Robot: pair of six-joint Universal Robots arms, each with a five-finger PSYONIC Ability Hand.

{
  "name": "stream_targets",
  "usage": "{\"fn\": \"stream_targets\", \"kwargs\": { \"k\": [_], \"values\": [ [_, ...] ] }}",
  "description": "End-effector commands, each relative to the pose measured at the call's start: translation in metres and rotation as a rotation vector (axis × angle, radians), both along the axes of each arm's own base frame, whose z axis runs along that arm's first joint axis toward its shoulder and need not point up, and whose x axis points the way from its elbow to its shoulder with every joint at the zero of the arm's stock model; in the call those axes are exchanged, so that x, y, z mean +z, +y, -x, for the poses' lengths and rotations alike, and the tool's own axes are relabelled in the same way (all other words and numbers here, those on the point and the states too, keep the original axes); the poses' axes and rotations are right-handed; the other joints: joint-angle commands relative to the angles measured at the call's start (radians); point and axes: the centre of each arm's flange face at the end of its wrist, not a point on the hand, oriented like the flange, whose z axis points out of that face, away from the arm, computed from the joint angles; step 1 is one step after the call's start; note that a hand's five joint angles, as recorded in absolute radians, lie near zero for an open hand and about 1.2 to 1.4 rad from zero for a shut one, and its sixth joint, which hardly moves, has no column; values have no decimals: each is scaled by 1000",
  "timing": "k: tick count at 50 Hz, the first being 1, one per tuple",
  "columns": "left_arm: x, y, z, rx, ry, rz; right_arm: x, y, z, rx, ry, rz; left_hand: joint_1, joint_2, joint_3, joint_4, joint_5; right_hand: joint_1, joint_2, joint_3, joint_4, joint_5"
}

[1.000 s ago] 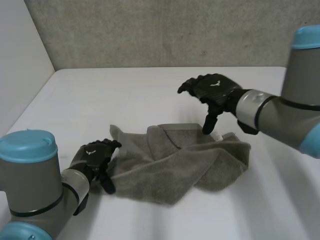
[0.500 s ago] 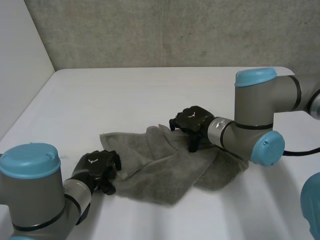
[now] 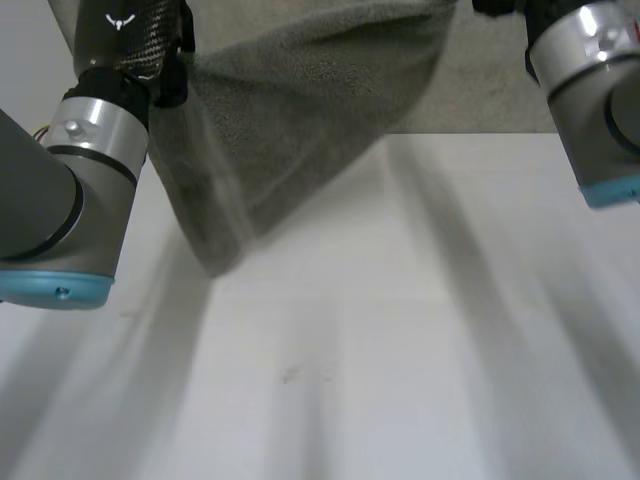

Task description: Fold the towel.

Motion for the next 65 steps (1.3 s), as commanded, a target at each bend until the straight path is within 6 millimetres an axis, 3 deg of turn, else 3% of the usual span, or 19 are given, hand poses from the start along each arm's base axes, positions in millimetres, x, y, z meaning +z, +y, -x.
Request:
{"fn": "stream_targets", "kwargs": {
  "k": [1, 2, 3, 6, 7, 11, 17, 22, 27, 29, 32, 38, 39, 40, 41, 48, 51, 55, 65],
  "values": [
    [-97, 24, -7, -24, -140, -260, -94, 26, 2, 132, 246, -381, 239, 180, 181, 180, 195, 7, 183, 184, 181, 189],
    [-121, 32, -10, -35, -177, -329, -120, 30, 5, 126, 328, -477, 239, 180, 181, 180, 195, 7, 183, 184, 181, 189],
    [-121, 33, -10, -35, -177, -330, -121, 30, 5, 126, 329, -478, 239, 180, 181, 180, 195, 7, 183, 184, 181, 189],
    [-174, 56, -20, -68, -262, -498, -179, 38, 28, 69, 564, -694, 239, 180, 181, 180, 195, 7, 183, 184, 181, 189],
    [-174, 56, -20, -69, -262, -498, -191, 39, 37, 51, 609, -745, 239, 180, 181, 180, 195, 7, 183, 184, 181, 189],
    [-197, 77, -28, -109, -302, -585, -204, 36, 46, 18, 624, -798, 239, 180, 181, 180, 195, 7, 183, 184, 181, 189],
    [-198, 85, -31, -115, -308, -596, -207, 29, 64, -34, 608, -838, 239, 180, 181, 180, 195, 7, 183, 184, 181, 189],
    [-175, 87, -33, -110, -282, -537, -199, 24, 73, -63, 591, -826, 239, 180, 181, 180, 195, 7, 183, 184, 181, 189],
    [-143, 92, -37, -106, -248, -465, -174, 7, 86, -117, 496, -786, 239, 180, 181, 180, 195, 7, 183, 184, 181, 189],
    [-122, 97, -39, -107, -219, -408, -153, -9, 91, -134, 353, -755, 239, 180, 181, 180, 195, 7, 183, 184, 181, 189],
    [-112, 99, -40, -107, -204, -376, -134, -28, 92, -129, 207, -678, 239, 180, 181, 180, 195, 7, 183, 184, 181, 189],
    [-90, 102, -40, -112, -169, -301, -139, -60, 90, -135, 126, -567, 239, 180, 181, 180, 195, 2, 178, 179, 176, 184],
    [-86, 100, -40, -111, -162, -289, -151, -68, 88, -150, 137, -591, 239, 180, 181, 180, 195, -753, -578, -577, -580, -571],
    [-86, 100, -40, -111, -162, -289, -165, -69, 88, -174, 173, -671, 239, 180, 181, 180, 195, -1214, -1039, -1038, -1041, -1033],
    [-81, 97, -39, -108, -153, -275, -165, -69, 88, -174, 173, -672, 239, 180, 181, 180, 195, -1214, -1039, -1038, -1041, -1033],
    [-77, 84, -34, -116, -111, -284, -181, -22, 72, -173, 478, -824, 239, 180, 181, 180, 195, -1214, -1039, -1038, -1041, -1033],
    [-87, 72, -30, -114, -111, -326, -178, -11, 74, -166, 482, -833, 239, 180, 181, 180, 195, -1214, -1039, -1038, -1041, -1033],
    [-98, 57, -20, -120, -123, -358, -161, 21, 81, -158, 478, -840, 239, 180, 181, 180, 195, -1214, -1039, -1038, -1041, -1033],
    [-103, 16, -4, -108, -121, -355, -181, 81, 81, -38, 518, -960, 239, 180, 181, 180, 195, -1214, -1039, -1038, -1041, -1033]
  ]
}}
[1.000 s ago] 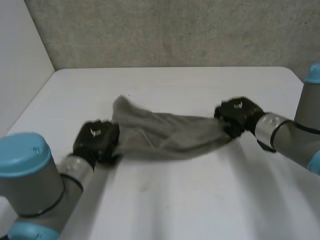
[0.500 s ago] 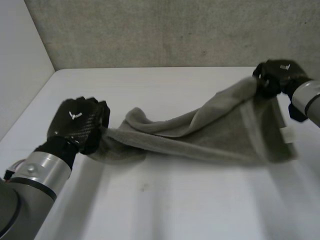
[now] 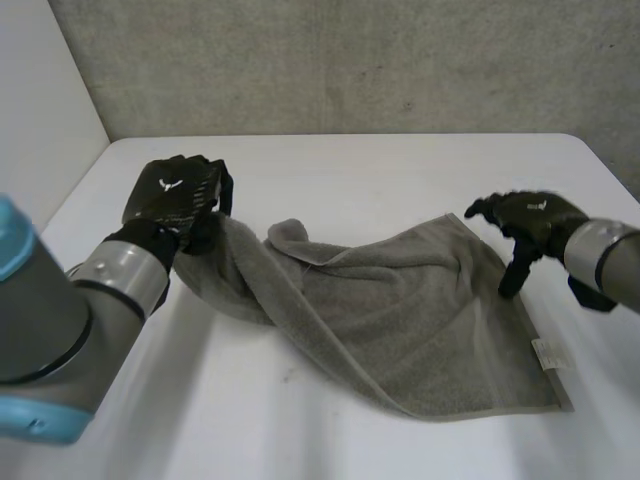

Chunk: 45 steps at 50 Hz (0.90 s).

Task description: Fold the towel.

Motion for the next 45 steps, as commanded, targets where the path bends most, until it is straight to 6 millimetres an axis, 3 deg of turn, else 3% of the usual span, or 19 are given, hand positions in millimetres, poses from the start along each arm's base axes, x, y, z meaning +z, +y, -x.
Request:
{"fn": "stream_targets", "kwargs": {
  "k": [1, 10, 18, 26, 31, 33, 38, 45],
  "values": [
    [0, -36, 13, 15, 4, 15, -13, 46, 0, 67, -23, -104, 239, 179, 180, 179, 195, -9, 5, 8, 1, -27],
    [-3, -67, 24, 28, 2, 10, -34, 87, 4, 100, -10, -204, 239, 179, 180, 179, 195, -9, 5, 8, 1, -27],
    [-13, -97, 30, 97, -5, 4, -49, 100, 10, 102, 10, -247, 239, 179, 180, 179, 195, -9, 5, 8, 1, -27],
    [-16, -100, 26, 111, -9, -13, -60, 92, 10, 60, -37, -188, 239, 179, 180, 179, 195, 22, 36, 38, 31, 4],
    [-20, -105, 16, 138, -15, -26, -68, 80, 10, 26, -85, -165, 239, 179, 180, 179, 195, 231, 245, 247, 240, 212],
    [-20, -106, 13, 144, -15, -27, -70, 76, 10, 16, -87, -142, 239, 179, 180, 179, 195, 456, 470, 472, 465, 437],
    [-22, -109, 4, 167, -18, -37, -74, 77, 10, 15, -86, -151, 239, 179, 180, 179, 195, 629, 643, 646, 639, 611],
    [-24, -109, 1, 174, -20, -45, -76, 80, 10, 16, -87, -165, 239, 179, 180, 179, 195, 648, 662, 664, 657, 629]
  ]
}}
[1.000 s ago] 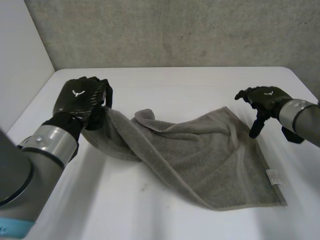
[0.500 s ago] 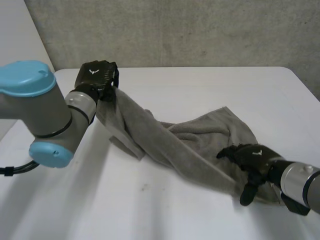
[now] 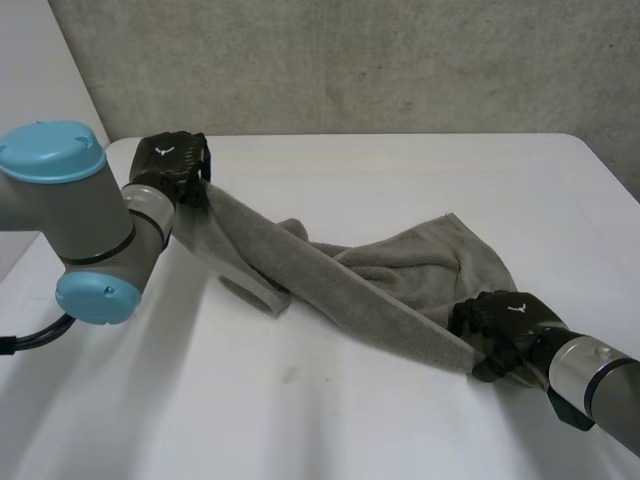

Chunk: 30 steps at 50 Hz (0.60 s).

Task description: Fold the towel.

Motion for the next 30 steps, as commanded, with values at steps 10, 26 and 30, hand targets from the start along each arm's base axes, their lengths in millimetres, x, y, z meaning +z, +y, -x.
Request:
{"fn": "stream_targets", "kwargs": {
  "k": [10, 26, 30],
  "values": [
    [-4, -1, -9, 22, -4, -18, -2, 3, -2, 11, 3, -12, 239, 179, 180, 179, 195, 373, 475, 477, 477, 485],
    [26, -24, 2, -28, -39, 116, 107, -104, -26, 93, 93, 552, 239, 179, 180, 179, 195, 587, 688, 690, 690, 699],
    [86, -47, 5, -54, -12, 351, 173, -144, -51, 99, 40, 947, 239, 179, 180, 179, 195, 587, 688, 690, 690, 699]
  ]
}}
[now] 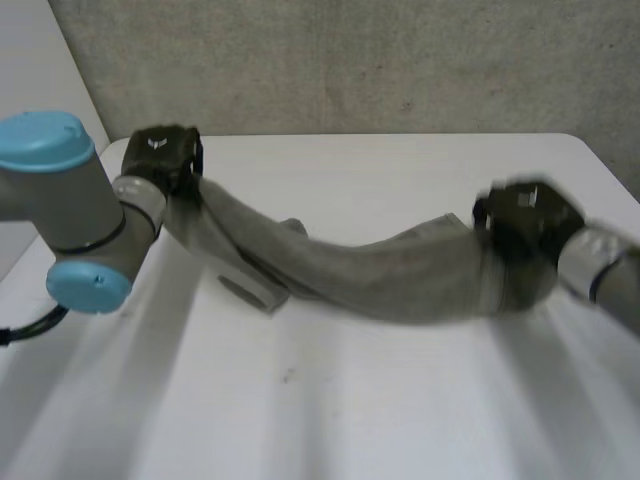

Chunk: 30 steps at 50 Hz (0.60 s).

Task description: Fold the towel.

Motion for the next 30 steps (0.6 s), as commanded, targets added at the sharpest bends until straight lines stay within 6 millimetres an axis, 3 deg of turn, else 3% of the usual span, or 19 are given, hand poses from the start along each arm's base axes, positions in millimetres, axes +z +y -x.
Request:
{"fn": "stream_targets", "kwargs": {
  "k": [1, 2, 3, 4, 6, 10, 12, 14, 15, 16, 17, 18, 19, 20, 21, 23, 24, 27, 30],
  "values": [
    [103, -39, 12, -60, 44, 426, 118, -74, -38, 48, -70, 703, 239, 179, 180, 179, 195, 8, 184, 183, 182, 190],
    [103, -39, 12, -60, 44, 427, 118, -74, -38, 48, -70, 705, 239, 179, 180, 179, 195, 8, 184, 183, 182, 190],
    [127, -40, 12, -57, 74, 532, 136, -79, -40, 45, -103, 845, 239, 179, 180, 179, 195, 8, 184, 183, 182, 190],
    [127, -40, 12, -57, 74, 533, 153, -81, -40, 33, -136, 976, 239, 179, 180, 179, 195, 8, 184, 183, 182, 190],
    [167, -37, 7, -46, 136, 708, 165, -79, -41, 26, -167, 1067, 239, 179, 180, 179, 195, 8, 184, 183, 182, 190],
    [186, -28, 3, -50, 178, 772, 163, -76, -39, -1, -203, 1056, 239, 179, 180, 179, 195, 8, 184, 183, 182, 190],
    [179, -27, -1, -51, 181, 735, 142, -73, -36, 0, -200, 914, 239, 179, 180, 179, 195, 8, 184, 183, 182, 190],
    [136, -27, -7, -61, 152, 573, 126, -71, -35, 6, -181, 813, 239, 179, 180, 179, 195, 8, 184, 183, 182, 190],
    [136, -27, -7, -61, 152, 572, 104, -66, -35, 20, -147, 676, 239, 179, 180, 179, 195, 8, 184, 183, 182, 190],
    [103, -19, -11, -79, 112, 447, 104, -66, -35, 20, -147, 674, 239, 179, 180, 179, 195, 8, 184, 183, 182, 190],
    [75, -10, -12, -101, 79, 342, 84, -60, -35, 34, -115, 544, 239, 179, 180, 179, 195, 8, 184, 183, 182, 190],
    [75, -10, -12, -102, 79, 341, 65, -52, -32, 43, -84, 416, 239, 179, 180, 179, 195, 8, 184, 183, 182, 190],
    [47, 1, -16, -122, 49, 234, 48, -43, -30, 57, -48, 301, 239, 179, 180, 179, 195, 8, 184, 183, 182, 190],
    [18, 11, -22, -131, 23, 129, 48, -43, -30, 57, -48, 299, 239, 179, 180, 179, 195, 8, 184, 183, 182, 190],
    [18, 11, -22, -131, 23, 128, 32, -33, -26, 72, -11, 195, 239, 179, 180, 179, 195, 8, 184, 183, 182, 190],
    [-33, 37, -35, -141, -18, -63, 18, -24, -21, 84, 31, 104, 239, 179, 180, 179, 195, 8, 184, 183, 182, 190],
    [-33, 37, -35, -141, -18, -64, 3, -15, -13, 91, 72, 22, 239, 179, 180, 179, 195, 8, 184, 183, 182, 190],
    [-68, 63, -45, -139, -75, -187, -18, -1, -2, 119, 139, -81, 239, 179, 180, 179, 195, 8, 184, 183, 182, 190],
    [-88, 82, -59, -128, -150, -255, -25, 5, 2, 128, 170, -104, 239, 179, 180, 179, 195, 8, 184, 183, 182, 190]
  ]
}}
